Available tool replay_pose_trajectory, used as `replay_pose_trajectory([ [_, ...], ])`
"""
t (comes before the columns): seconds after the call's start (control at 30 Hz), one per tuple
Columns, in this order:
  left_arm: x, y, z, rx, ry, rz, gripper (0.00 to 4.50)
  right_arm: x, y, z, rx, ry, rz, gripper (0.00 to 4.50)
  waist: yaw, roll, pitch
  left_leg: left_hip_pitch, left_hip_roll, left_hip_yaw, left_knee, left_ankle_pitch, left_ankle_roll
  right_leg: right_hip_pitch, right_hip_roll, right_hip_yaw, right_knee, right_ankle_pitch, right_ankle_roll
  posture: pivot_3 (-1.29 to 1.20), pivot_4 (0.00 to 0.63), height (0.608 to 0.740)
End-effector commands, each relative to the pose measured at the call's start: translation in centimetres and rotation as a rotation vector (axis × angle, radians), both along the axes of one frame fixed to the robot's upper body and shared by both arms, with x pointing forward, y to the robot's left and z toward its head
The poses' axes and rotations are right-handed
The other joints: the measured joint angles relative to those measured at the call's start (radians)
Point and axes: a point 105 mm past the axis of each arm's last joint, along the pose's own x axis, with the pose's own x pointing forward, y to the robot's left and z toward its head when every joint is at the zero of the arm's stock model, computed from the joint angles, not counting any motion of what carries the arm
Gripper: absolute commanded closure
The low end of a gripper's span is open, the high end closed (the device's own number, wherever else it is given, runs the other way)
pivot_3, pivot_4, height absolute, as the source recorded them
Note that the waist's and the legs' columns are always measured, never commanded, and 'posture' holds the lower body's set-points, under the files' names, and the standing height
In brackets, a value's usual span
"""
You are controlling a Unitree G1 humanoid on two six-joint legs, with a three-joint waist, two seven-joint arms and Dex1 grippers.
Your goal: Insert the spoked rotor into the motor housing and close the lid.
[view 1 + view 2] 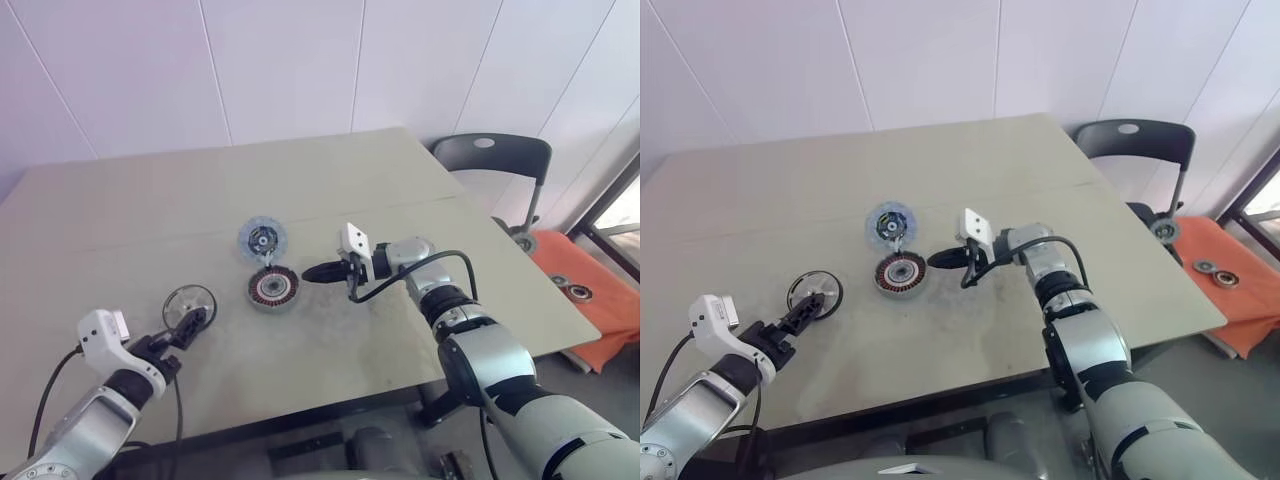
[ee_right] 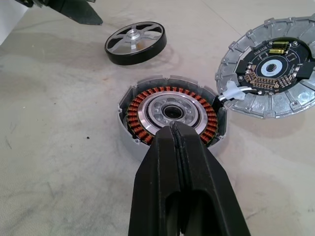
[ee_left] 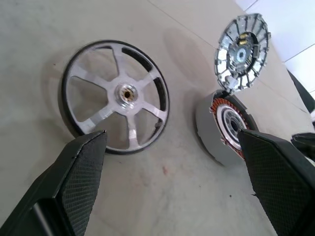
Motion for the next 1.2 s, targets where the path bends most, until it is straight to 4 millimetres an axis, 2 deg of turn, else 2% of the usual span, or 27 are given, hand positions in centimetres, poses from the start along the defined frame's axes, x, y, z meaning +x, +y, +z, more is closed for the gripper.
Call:
replay_pose_trajectory([
  [0.03,0.0,-0.3,1.8,0.005,-0.065,-0.016,0.00,0.3,-0.1,0.8,0.005,-0.041,-0.003,4.49,0.000,0.000,0.000,0.000,0.000,0.000,0.000,0.000,0.000,0.000,0.000,0.000,0.000,0.000,0.000,0.00,0.000,0.740],
  [0.4,0.1,0.7,2.3,0.052,-0.076,0.008,0.00,0.3,0.1,0.7,-0.002,-0.042,-0.001,4.49,0.000,0.000,0.000,0.000,-0.001,-0.001,0.000,0.000,0.000,0.000,0.000,0.000,0.000,0.000,0.000,0.00,0.000,0.740],
  [0.67,-0.7,3.0,1.3,0.075,-0.030,0.083,0.00,0.3,0.2,0.7,-0.006,-0.046,0.005,4.49,-0.001,0.001,0.000,0.000,-0.001,-0.001,0.000,0.000,0.000,0.000,0.000,0.000,0.000,0.000,0.000,0.00,0.000,0.740],
  [0.7,-1.3,5.9,-2.1,0.056,0.005,0.125,0.00,0.3,0.2,0.7,-0.007,-0.047,0.005,4.49,-0.001,0.001,0.000,0.000,-0.001,-0.001,0.000,0.000,0.000,0.000,0.000,0.000,0.000,0.000,0.000,0.00,0.000,0.740],
  [0.73,-2.3,7.9,-5.0,0.056,0.040,0.143,0.00,0.3,0.2,0.7,-0.008,-0.047,0.004,4.49,-0.002,0.004,0.000,0.000,-0.001,-0.001,0.000,0.000,0.000,0.000,0.000,0.000,-0.001,0.000,0.000,0.00,0.000,0.740],
  [0.77,-3.4,9.0,-7.1,0.060,0.064,0.140,0.00,0.3,0.2,0.7,-0.009,-0.047,0.004,4.49,-0.005,0.011,-0.001,0.001,-0.002,-0.001,0.000,0.000,0.000,0.000,0.000,0.000,-0.001,0.000,0.000,0.00,0.000,0.740],
  [0.8,-3.9,9.5,-8.3,0.064,0.073,0.130,0.00,0.3,0.2,0.7,-0.009,-0.048,0.003,4.49,-0.009,0.011,-0.001,0.002,-0.002,-0.001,-0.002,0.000,0.000,0.000,0.001,0.000,-0.001,0.000,0.000,0.00,0.000,0.740],
  [0.87,-3.6,9.3,-8.5,0.084,0.052,0.109,0.00,0.3,0.2,0.7,-0.010,-0.048,0.003,4.49,-0.009,0.014,-0.002,0.002,-0.002,-0.004,-0.002,0.000,0.000,-0.001,0.003,0.000,-0.001,-0.001,0.000,0.00,0.000,0.740],
  [0.97,-2.0,7.1,-6.1,0.114,-0.003,0.086,0.00,0.3,0.2,0.7,-0.009,-0.049,0.005,4.49,-0.007,0.017,-0.003,0.004,-0.002,-0.009,-0.002,0.000,0.000,-0.001,0.009,0.005,-0.001,0.000,-0.001,0.00,0.000,0.740],
  [1.0,-1.7,6.9,-5.9,0.115,-0.013,0.082,0.00,0.3,0.2,0.7,-0.008,-0.050,0.007,4.49,-0.006,0.017,-0.003,0.004,-0.002,-0.011,-0.001,0.000,0.000,-0.001,0.012,0.009,0.000,0.000,-0.001,0.00,0.000,0.740],
  [1.2,-0.8,7.0,-6.6,0.109,-0.037,0.036,0.00,0.4,0.0,0.8,-0.013,-0.054,0.000,4.49,0.003,0.017,-0.003,0.005,-0.004,-0.012,-0.001,0.000,0.000,-0.002,0.016,0.015,0.001,0.001,-0.002,0.00,0.000,0.740],
])
